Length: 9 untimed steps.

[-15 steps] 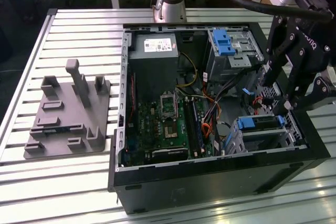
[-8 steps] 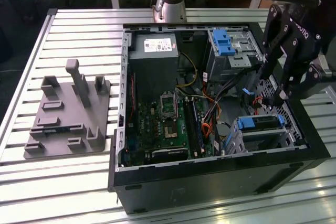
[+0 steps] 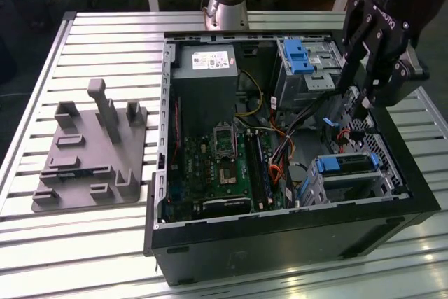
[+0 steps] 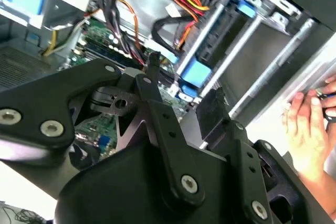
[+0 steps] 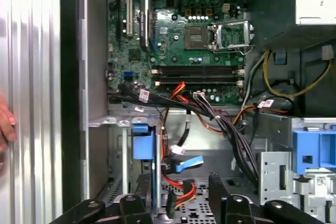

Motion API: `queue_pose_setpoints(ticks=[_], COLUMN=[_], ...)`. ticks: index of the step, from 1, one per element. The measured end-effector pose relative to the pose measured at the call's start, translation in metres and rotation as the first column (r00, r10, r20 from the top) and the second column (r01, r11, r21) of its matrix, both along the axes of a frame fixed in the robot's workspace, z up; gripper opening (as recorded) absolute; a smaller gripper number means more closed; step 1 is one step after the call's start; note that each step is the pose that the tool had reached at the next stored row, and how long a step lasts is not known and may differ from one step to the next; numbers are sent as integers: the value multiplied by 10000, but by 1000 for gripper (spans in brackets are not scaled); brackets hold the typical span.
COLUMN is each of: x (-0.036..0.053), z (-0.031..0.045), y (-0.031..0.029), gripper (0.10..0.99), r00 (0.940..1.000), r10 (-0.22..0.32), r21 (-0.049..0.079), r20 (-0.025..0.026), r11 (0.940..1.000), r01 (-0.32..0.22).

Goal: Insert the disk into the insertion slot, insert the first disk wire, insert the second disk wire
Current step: 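Insert the first disk wire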

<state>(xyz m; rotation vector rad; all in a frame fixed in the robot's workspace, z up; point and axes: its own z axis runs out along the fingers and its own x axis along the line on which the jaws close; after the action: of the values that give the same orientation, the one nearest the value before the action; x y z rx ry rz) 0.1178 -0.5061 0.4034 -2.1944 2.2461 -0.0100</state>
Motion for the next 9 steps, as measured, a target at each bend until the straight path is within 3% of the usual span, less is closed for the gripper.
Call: queue_pose_setpoints(ticks=[3,9], x=[60,112], z=[-5,-4], y=[12,11], gripper=[557,557], r00=[10000,9997], r10=[-52,-260], r21=[-71,-630], r20=[-3,-1], r11=[10000,9977], r01=[52,260])
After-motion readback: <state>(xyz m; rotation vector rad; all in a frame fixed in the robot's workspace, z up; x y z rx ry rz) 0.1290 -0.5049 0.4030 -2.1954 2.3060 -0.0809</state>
